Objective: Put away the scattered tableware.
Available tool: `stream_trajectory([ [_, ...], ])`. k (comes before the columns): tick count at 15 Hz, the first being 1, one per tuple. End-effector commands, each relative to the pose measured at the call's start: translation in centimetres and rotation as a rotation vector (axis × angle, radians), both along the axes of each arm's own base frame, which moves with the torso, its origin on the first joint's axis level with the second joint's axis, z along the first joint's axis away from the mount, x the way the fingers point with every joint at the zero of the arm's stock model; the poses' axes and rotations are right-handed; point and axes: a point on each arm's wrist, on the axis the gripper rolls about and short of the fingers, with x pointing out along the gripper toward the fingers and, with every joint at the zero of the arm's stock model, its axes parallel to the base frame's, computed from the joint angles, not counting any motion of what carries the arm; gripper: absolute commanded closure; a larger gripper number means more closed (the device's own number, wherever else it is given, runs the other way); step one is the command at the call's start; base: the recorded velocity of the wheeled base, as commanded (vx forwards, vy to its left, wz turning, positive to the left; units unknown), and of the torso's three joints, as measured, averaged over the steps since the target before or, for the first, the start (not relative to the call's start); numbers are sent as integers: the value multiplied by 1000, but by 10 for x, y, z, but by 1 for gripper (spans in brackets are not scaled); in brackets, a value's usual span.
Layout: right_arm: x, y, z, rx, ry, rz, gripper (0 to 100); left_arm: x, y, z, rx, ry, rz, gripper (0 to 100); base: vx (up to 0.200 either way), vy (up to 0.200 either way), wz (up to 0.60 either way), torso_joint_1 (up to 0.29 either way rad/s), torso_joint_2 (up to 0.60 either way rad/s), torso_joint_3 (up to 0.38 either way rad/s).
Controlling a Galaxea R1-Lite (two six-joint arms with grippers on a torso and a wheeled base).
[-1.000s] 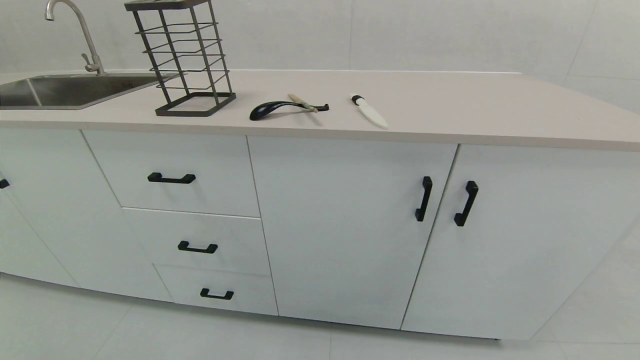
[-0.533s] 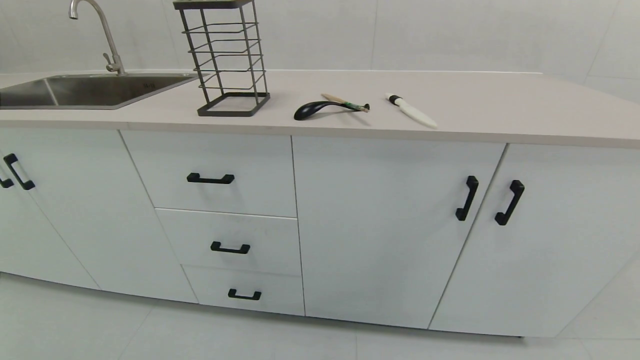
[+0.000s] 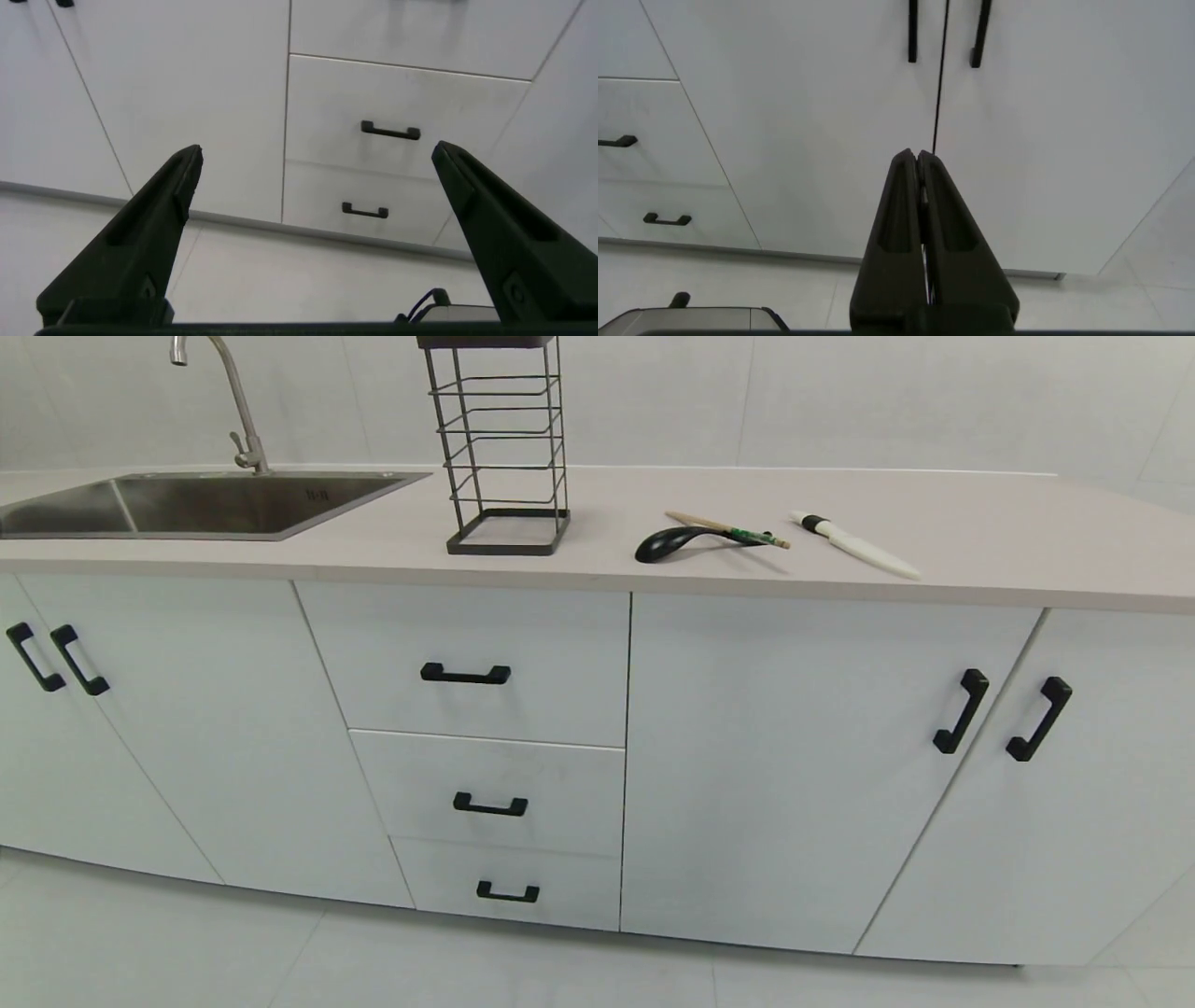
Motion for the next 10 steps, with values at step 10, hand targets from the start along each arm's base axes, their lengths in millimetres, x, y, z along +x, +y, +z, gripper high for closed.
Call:
stream_trajectory([
  [10,0,0,0,0,1,-1,100,0,0,0,27,1,-11,0,100,-20,0,-1,1,5],
])
